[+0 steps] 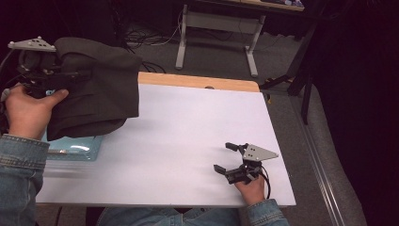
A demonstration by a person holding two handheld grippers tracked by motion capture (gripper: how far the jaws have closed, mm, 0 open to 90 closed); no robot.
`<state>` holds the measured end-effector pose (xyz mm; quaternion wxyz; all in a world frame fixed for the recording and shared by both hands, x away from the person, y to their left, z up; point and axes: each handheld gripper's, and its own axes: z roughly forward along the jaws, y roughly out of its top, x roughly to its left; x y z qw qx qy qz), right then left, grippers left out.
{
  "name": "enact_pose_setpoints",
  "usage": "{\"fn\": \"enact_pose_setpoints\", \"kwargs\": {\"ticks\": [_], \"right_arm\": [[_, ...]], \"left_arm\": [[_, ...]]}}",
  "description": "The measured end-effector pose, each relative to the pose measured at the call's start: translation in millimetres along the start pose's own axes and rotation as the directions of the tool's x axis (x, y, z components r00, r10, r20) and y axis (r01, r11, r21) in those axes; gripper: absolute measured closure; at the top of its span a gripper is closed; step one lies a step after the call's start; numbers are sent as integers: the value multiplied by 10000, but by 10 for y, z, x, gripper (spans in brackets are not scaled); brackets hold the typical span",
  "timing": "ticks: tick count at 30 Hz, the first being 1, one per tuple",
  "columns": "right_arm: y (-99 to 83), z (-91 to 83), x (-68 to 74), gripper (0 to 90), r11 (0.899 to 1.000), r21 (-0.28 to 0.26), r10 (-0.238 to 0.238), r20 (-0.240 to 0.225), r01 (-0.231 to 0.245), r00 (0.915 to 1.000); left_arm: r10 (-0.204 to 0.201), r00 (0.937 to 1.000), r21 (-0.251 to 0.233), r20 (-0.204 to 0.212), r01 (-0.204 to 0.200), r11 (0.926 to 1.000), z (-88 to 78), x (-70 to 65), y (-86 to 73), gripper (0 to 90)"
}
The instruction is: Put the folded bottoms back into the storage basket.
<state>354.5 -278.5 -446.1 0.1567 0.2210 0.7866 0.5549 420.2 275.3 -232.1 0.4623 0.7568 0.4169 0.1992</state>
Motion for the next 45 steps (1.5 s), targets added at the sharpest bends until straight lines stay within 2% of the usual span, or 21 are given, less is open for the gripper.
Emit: {"fn": "enact_pose_setpoints", "kwargs": {"ticks": [19, 23, 31, 45], "right_arm": [[0, 6, 0, 52, 10000, 49, -26, -21, 26, 10000], [0, 8, 0, 52, 10000, 53, -22, -31, 23, 10000], [-2, 13, -1, 52, 10000, 64, 13, -49, -13, 10000], [-2, 17, 1, 52, 9999, 115, 11, -35, -11, 10000]], "left_arm": [[-505, 9987, 489, -21, 505, 9975, -141, 322, -222, 723], [-651, 9979, 818, -52, 653, 9945, -122, 412, -299, 721], [-880, 9959, 1095, -196, 897, 9899, -98, 547, -377, 717], [-1220, 9922, 1783, -249, 1245, 9761, -18, 779, -535, 715]]}}
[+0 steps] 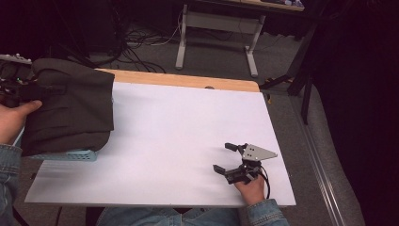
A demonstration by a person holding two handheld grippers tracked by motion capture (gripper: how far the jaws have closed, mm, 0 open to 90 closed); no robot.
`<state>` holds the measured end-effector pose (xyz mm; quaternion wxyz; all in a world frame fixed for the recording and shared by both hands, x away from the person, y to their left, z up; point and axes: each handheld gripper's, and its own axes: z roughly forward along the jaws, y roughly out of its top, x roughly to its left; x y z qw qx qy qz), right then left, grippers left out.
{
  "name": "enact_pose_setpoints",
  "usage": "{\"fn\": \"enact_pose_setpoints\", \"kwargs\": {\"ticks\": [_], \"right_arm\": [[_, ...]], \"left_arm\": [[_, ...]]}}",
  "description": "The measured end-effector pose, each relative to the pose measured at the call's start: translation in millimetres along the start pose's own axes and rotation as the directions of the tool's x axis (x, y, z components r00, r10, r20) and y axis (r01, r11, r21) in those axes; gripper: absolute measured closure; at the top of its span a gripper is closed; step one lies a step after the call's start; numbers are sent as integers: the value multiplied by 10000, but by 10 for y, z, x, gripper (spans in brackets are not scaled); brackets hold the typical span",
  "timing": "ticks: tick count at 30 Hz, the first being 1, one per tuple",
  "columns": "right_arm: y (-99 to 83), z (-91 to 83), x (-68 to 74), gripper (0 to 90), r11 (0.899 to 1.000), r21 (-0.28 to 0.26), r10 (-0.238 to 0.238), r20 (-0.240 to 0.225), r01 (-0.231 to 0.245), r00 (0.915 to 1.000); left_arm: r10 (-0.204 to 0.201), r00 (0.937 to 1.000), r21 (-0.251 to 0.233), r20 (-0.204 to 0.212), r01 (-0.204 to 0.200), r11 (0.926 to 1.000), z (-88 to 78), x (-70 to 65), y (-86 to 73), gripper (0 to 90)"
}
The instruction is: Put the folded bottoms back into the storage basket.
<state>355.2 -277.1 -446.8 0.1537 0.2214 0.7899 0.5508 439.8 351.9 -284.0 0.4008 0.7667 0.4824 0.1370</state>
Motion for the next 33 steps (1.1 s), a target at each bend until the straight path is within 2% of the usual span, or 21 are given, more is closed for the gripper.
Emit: {"fn": "enact_pose_setpoints", "kwargs": {"ticks": [14, 25, 33], "right_arm": [[-1, 8, -1, 52, 10000, 46, -18, -40, 18, 10000], [-1, 10, -1, 52, 10000, 60, -9, -47, 9, 10000], [-2, 13, -2, 52, 10000, 76, -32, -40, 32, 10000]], "left_arm": [[-174, 9998, 806, -9, 174, 9966, 151, 182, -53, 705], [-455, 9989, 1095, -63, 460, 9929, 316, 351, -98, 696], [-514, 9985, 1156, -170, 530, 9919, 405, 449, -112, 682]]}}
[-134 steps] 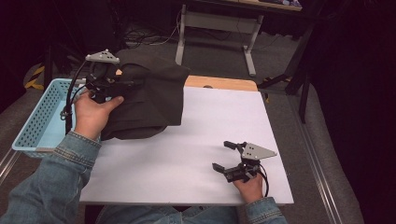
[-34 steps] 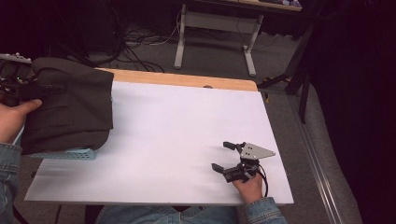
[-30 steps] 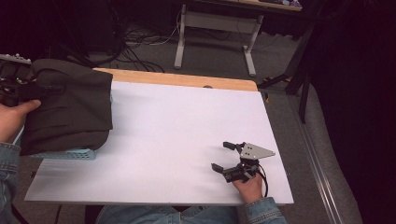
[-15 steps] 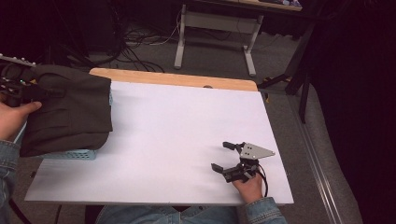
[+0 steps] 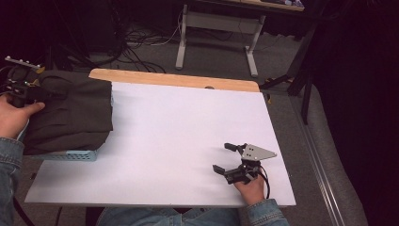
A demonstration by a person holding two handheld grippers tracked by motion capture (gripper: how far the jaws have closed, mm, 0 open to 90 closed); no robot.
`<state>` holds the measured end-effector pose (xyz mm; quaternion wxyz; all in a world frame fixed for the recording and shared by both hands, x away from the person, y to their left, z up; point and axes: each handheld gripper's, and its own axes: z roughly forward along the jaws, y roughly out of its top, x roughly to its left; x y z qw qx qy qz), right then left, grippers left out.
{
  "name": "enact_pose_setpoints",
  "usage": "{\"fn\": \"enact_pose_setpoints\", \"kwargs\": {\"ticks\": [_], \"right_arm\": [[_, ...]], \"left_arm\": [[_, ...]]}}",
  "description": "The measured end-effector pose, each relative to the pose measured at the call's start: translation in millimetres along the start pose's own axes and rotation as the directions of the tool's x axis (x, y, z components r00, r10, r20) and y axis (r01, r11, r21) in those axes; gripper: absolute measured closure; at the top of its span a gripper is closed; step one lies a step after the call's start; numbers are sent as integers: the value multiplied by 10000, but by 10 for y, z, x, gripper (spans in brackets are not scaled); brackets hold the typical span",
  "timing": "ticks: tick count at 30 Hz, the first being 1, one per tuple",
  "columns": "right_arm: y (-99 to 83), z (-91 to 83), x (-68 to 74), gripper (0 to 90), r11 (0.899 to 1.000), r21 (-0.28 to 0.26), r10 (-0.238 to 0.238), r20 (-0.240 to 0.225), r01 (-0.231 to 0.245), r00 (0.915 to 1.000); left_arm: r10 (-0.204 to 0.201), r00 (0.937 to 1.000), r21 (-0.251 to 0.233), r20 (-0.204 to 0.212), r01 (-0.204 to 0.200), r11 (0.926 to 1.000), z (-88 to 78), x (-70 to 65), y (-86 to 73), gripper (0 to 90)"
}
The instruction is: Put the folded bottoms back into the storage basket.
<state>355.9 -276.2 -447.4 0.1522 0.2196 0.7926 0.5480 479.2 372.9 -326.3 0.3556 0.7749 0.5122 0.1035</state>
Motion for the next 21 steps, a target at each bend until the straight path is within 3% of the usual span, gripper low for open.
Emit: {"fn": "enact_pose_setpoints", "kwargs": {"ticks": [21], "right_arm": [[0, 6, 6, 54, 10000, 16, 19, -19, -19, 10000]], "left_arm": [[-421, 9980, 288, -472, 435, 9986, 208, 201, 3, 602]]}}
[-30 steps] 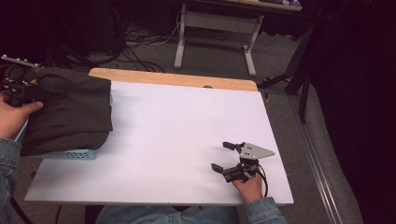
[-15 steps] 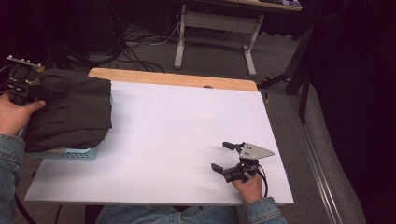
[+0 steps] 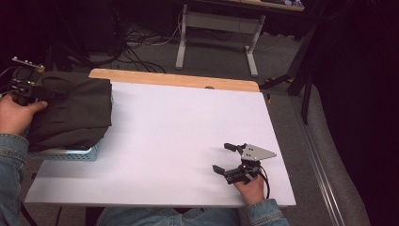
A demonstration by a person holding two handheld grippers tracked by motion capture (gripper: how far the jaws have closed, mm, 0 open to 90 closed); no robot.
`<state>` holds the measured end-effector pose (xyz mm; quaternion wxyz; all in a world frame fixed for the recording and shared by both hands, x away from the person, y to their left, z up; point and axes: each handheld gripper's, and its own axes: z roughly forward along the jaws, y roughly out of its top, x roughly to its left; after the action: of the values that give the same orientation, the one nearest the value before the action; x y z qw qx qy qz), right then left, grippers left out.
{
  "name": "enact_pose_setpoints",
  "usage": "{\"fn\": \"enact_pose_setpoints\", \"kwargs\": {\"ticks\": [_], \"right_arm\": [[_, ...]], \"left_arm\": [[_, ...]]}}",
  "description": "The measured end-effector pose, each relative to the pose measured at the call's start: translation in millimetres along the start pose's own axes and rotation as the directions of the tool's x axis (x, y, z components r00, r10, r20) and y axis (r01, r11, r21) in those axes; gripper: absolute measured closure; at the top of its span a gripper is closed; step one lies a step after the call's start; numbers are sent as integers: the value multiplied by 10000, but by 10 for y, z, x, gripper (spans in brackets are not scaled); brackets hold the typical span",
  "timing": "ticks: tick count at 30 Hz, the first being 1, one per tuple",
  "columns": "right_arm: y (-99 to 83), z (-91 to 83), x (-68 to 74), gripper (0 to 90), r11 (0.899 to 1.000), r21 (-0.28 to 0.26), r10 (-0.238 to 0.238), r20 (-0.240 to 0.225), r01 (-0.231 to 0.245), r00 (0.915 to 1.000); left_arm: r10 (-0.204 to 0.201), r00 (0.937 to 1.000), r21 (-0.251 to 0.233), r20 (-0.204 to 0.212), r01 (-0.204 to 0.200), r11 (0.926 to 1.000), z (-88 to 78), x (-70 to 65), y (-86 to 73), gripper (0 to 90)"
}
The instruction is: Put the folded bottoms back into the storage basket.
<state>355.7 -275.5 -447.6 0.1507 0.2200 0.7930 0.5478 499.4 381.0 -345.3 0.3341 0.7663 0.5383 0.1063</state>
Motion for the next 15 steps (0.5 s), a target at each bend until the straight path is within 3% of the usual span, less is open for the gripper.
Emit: {"fn": "enact_pose_setpoints", "kwargs": {"ticks": [8, 15], "right_arm": [[1, 1, 1, 54, 10000, -2, -29, -13, 29, 10000], [5, 8, 0, 54, 10000, 28, -44, -24, 44, 10000]], "left_arm": [[-104, 9998, 201, -163, 108, 9997, 71, 69, -17, 547], [-414, 9974, 510, -592, 444, 9977, 144, 154, -51, 440]]}}
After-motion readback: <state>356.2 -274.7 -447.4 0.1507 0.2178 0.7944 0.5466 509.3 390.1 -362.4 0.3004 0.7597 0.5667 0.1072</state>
